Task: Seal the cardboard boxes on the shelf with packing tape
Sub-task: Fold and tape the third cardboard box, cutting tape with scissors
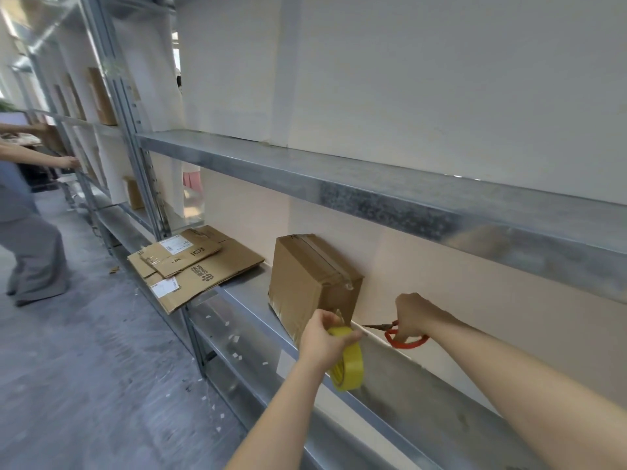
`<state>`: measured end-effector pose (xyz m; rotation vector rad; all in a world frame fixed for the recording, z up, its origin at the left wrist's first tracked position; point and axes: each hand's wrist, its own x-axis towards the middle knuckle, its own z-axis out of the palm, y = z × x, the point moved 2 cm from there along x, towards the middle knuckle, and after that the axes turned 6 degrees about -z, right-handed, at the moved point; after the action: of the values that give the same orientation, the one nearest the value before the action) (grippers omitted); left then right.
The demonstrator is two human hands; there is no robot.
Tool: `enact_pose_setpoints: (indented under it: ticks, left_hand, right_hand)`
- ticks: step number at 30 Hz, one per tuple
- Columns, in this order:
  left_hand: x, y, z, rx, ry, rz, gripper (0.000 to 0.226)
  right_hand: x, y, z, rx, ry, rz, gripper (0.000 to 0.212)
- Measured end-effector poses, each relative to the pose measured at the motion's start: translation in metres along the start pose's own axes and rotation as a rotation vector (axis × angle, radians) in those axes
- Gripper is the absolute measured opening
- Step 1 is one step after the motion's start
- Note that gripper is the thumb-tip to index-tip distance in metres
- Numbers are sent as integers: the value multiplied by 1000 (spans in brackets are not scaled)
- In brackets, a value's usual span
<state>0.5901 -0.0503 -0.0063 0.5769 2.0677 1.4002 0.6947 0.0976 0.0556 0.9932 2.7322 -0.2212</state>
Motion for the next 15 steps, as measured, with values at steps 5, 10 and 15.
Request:
enact_pose_setpoints:
  ticks: [5,10,15]
  left_hand:
    - [-11,-3,-5,-46,55,30,42]
    - [-23,-8,1,-80,74,54,39]
    - [-40,11,-7,-258,37,53,35]
  right_hand:
    - [-10,19,50,107,-23,60,23]
    - [-19,27,71,200,-3,56,43]
    - [-25,30,49,336,136,11,25]
